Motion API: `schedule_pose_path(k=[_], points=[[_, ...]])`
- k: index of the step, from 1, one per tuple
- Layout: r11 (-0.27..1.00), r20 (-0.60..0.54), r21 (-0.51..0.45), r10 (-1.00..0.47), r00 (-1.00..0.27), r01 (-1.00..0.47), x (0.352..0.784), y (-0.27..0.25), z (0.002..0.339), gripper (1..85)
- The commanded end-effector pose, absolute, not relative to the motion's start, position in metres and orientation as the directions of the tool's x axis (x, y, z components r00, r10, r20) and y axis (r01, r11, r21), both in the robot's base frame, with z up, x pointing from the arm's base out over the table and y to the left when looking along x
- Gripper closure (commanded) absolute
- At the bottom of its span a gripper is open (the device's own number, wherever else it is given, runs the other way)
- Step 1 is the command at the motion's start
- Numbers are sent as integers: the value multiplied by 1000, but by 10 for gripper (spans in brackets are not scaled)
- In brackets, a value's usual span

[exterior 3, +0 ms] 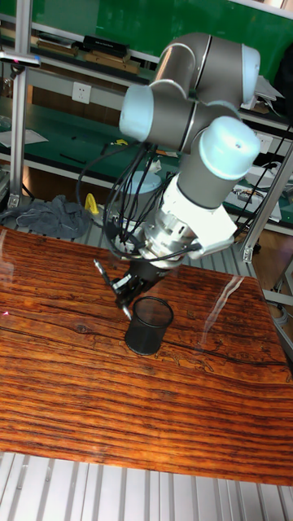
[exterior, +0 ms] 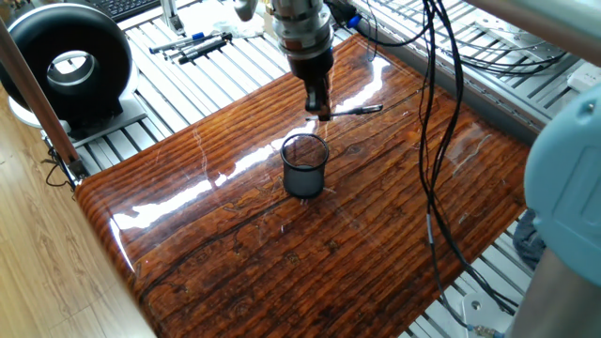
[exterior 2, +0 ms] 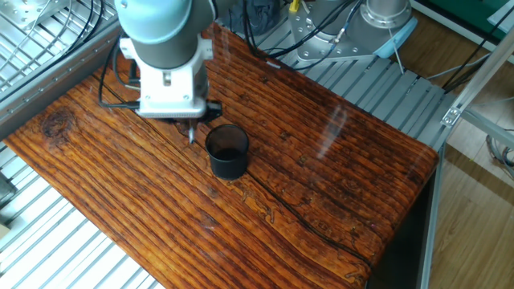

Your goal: Put the pen into the pen holder

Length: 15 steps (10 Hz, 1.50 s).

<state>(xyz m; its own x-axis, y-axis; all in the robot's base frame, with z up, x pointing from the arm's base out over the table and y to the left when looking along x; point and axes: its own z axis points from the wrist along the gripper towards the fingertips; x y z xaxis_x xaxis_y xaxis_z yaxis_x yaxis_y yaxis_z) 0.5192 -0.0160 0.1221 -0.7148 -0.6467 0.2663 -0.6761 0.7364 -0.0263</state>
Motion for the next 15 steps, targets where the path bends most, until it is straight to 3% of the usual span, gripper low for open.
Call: schedule_pose_path(k=[1, 10, 15], points=[[723, 316, 25, -661, -681, -690, 493, -3, 135, 843], [653, 532, 94, -671, -517, -751, 435, 2, 128, 843], [710, 420, 32, -648, -635, -704, 461, 28, 121, 843]])
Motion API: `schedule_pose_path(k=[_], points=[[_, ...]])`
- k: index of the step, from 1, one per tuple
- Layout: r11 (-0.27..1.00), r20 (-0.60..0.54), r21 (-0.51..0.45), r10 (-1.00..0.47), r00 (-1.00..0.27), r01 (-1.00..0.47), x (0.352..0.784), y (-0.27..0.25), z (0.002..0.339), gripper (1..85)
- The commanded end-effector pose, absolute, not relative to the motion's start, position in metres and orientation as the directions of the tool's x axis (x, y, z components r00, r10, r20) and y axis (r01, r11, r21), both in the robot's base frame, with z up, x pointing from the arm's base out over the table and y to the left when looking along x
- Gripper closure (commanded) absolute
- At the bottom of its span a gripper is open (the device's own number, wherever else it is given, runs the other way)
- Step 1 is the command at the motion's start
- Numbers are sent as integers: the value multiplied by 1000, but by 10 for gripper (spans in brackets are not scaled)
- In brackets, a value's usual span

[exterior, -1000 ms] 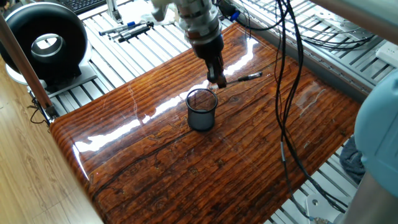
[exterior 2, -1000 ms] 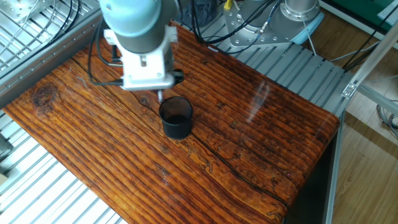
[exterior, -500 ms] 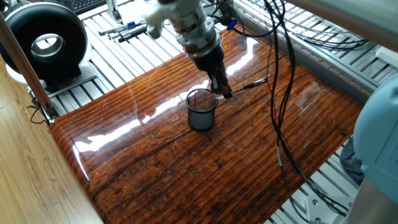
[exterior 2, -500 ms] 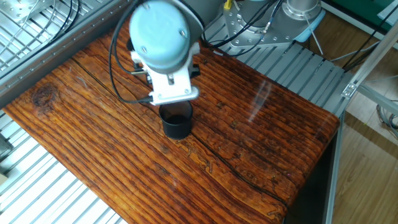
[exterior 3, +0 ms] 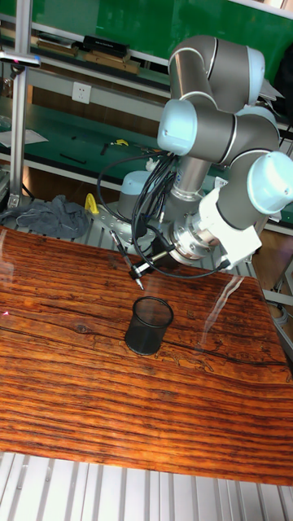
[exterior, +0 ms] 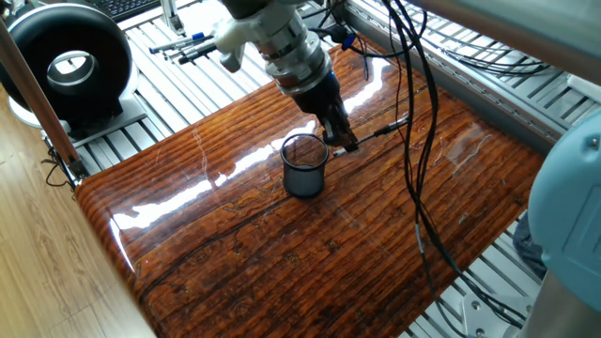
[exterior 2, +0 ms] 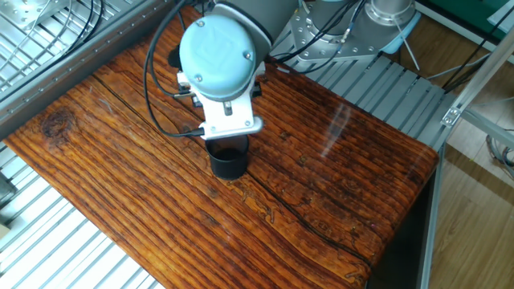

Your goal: Put the pen into the pen holder

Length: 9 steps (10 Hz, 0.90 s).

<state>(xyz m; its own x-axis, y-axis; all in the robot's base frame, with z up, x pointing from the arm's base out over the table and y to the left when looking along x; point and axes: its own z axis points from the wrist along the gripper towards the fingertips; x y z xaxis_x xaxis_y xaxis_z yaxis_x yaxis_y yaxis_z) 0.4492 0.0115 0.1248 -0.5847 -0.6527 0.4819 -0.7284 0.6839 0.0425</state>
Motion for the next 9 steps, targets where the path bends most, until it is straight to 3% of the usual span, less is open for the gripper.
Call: schedule_pose_path(k=[1, 6, 9], points=[[707, 408, 35, -655, -636, -706, 467, 28, 121, 843], [710, 400, 33, -654, -642, -703, 476, 29, 119, 843], [643, 370, -10, -709, -600, -766, 496, 22, 115, 843]])
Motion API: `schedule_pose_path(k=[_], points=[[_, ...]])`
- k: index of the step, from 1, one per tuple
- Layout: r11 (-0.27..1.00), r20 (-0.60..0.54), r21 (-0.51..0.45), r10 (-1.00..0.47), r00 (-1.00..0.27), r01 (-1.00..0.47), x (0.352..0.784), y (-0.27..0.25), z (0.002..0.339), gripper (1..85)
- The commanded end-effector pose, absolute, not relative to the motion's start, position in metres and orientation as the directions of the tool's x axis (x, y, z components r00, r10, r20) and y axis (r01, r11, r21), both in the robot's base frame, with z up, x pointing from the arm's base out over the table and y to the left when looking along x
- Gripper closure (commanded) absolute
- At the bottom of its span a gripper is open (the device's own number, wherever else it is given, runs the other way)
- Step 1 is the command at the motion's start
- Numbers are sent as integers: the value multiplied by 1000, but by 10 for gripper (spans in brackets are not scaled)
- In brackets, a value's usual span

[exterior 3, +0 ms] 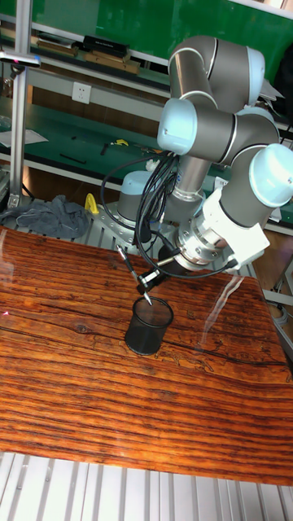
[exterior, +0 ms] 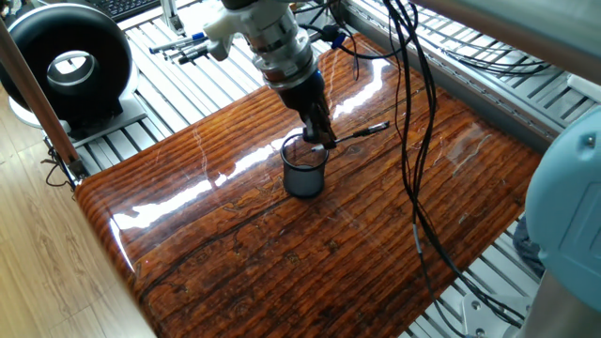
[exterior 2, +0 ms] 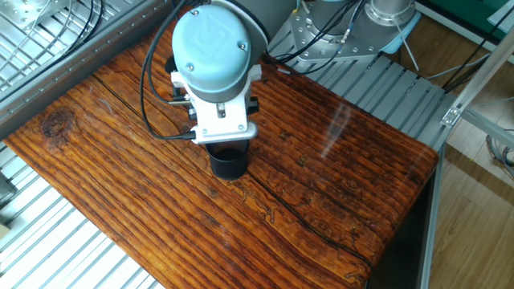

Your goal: Put the pen into the pen holder

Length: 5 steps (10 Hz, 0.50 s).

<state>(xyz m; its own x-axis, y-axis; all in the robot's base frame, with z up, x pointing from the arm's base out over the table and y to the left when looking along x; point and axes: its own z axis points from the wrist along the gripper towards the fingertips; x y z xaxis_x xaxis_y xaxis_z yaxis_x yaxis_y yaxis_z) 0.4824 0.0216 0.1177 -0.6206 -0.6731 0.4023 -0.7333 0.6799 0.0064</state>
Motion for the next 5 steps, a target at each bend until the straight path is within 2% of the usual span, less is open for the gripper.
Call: schedule_pose_path(k=[1, 3, 5], points=[[612, 347, -14, -739, -578, -791, 503, 23, 113, 843], [505, 355, -40, -800, -485, -862, 518, 12, 114, 843], [462, 350, 22, -834, -426, -887, 509, 19, 113, 843]])
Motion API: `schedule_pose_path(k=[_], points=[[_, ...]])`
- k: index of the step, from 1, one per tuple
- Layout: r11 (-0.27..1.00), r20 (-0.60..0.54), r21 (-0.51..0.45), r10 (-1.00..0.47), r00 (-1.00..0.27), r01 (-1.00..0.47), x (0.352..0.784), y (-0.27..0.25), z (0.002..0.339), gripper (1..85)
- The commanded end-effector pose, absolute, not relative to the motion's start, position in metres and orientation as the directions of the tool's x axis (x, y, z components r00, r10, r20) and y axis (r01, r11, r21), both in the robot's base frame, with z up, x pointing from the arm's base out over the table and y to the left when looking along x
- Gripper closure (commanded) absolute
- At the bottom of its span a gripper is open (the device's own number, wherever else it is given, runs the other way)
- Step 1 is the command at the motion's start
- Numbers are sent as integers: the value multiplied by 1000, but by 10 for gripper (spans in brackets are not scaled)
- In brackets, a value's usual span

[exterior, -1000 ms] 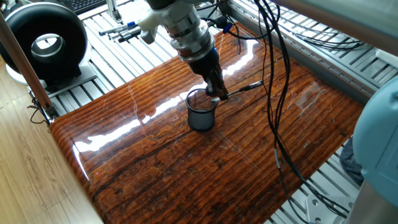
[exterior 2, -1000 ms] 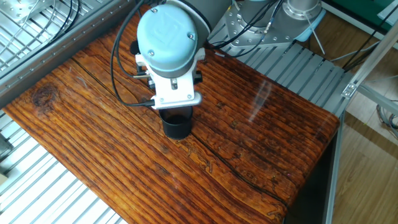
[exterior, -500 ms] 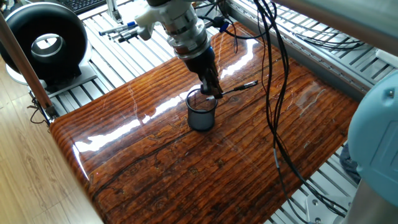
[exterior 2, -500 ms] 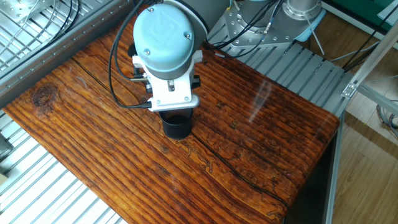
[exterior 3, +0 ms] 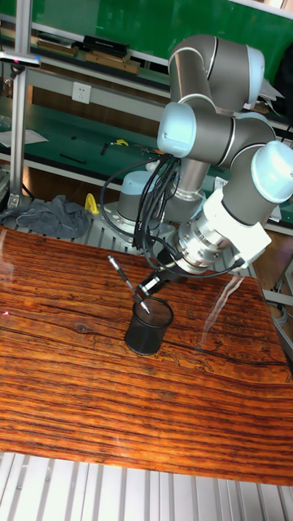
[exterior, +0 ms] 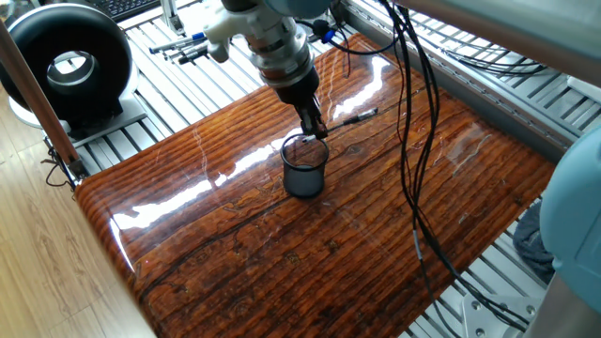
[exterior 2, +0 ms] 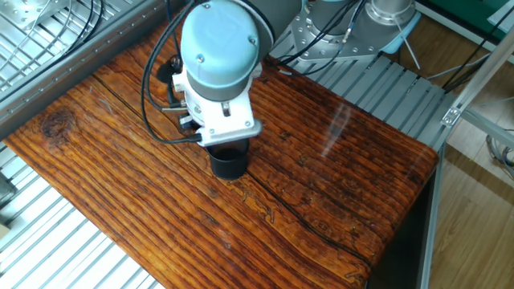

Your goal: Put the pen into the pen holder

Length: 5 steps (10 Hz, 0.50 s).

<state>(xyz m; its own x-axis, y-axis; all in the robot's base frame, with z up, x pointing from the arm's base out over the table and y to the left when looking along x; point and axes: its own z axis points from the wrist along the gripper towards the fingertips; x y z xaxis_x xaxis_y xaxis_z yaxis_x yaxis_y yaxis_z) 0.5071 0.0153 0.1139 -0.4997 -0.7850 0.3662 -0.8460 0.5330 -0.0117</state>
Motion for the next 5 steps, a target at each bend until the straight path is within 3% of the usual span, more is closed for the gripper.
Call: schedule_pose_path(k=[1, 5], points=[[478, 367, 50, -825, -430, -877, 499, 19, 115, 843], [453, 510, 27, -773, -377, -891, 490, -15, 133, 843]])
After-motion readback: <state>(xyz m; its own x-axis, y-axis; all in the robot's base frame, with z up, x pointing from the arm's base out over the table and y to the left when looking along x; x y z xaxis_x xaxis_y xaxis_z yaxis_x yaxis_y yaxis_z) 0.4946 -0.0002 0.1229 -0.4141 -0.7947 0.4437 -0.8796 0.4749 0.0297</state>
